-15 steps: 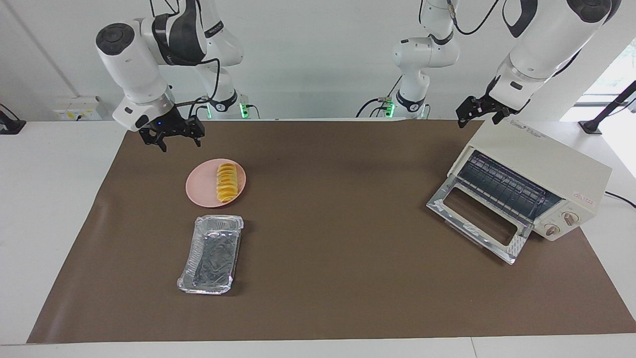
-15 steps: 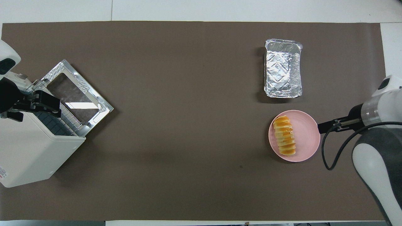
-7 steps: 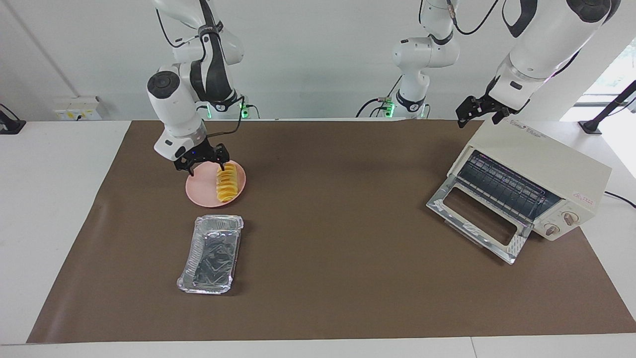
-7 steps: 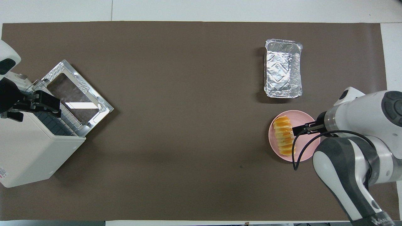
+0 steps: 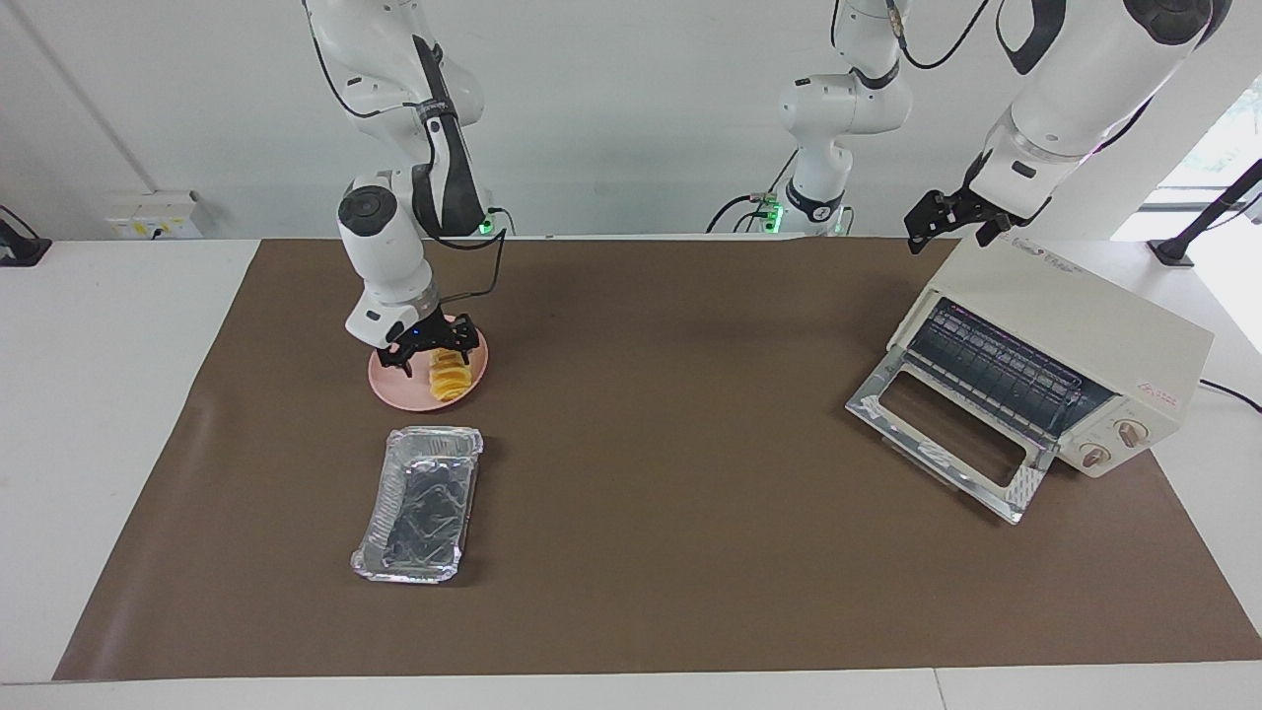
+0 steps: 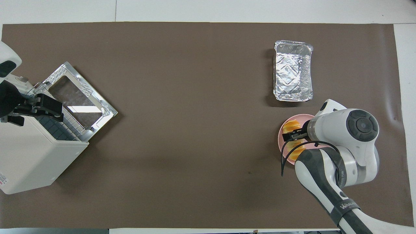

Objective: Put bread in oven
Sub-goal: 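Grasp the orange bread slices with the right gripper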

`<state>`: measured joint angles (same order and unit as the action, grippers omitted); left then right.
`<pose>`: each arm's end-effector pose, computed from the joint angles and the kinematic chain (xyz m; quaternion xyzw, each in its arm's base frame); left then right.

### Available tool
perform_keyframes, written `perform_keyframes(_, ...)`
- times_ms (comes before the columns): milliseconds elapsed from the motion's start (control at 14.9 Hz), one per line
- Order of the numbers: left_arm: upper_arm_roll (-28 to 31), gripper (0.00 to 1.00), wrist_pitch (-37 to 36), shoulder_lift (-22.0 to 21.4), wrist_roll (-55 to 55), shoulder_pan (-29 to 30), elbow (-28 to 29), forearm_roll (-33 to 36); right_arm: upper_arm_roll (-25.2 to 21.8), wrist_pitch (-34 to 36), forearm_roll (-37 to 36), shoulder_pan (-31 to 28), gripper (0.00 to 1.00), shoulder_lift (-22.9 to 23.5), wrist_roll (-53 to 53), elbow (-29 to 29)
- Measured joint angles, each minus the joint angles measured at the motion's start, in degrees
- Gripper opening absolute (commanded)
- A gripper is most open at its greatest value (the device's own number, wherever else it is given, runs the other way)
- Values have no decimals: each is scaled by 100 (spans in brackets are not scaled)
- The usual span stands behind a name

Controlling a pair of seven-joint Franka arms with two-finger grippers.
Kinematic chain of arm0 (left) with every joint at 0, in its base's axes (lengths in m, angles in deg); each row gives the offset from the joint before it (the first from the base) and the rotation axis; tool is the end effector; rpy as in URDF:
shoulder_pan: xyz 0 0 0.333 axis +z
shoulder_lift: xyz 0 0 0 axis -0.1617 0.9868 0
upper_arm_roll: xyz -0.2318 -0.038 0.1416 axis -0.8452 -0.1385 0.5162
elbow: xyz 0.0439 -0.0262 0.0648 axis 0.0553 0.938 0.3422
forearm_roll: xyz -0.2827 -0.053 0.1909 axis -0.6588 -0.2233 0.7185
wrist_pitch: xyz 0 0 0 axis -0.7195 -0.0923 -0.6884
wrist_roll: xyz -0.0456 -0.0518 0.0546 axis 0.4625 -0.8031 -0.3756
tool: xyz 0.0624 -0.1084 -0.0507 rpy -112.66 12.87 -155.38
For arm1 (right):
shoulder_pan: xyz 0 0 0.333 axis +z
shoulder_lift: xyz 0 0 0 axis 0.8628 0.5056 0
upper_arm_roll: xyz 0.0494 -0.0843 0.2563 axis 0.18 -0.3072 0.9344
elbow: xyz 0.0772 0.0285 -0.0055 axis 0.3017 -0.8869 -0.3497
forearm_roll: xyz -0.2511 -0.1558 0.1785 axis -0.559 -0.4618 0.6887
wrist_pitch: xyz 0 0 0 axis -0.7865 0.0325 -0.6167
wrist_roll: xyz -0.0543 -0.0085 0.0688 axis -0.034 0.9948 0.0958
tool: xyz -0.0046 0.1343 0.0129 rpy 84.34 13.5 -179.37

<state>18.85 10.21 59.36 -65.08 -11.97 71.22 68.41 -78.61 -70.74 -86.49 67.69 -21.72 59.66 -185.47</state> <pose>0.4730 -0.0620 0.5500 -0.9950 -0.0150 0.0977 0.0107 0.4496 0.0684 0.2819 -0.9928 -0.1198 -0.0079 0.0037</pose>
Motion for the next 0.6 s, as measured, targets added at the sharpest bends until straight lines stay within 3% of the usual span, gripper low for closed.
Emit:
perform_keyframes(201, 0, 100, 0, 0, 0, 0, 0, 0, 0, -182, 0, 27, 100, 19, 0, -124)
perform_keyframes(268, 0, 100, 0, 0, 0, 0, 0, 0, 0, -186, 0, 39, 88, 31, 0, -130)
perform_keyframes(335, 0, 100, 0, 0, 0, 0, 0, 0, 0, -187, 0, 54, 64, 52, 0, -132)
perform_keyframes(401, 0, 100, 0, 0, 0, 0, 0, 0, 0, -194, 0, 62, 16, 81, 0, -134)
perform_keyframes(468, 0, 100, 0, 0, 0, 0, 0, 0, 0, -213, 0, 63, 0, 107, 0, -134)
perform_keyframes(602, 0, 100, 0, 0, 0, 0, 0, 0, 0, -254, 0, 63, 0, 127, 0, -133)
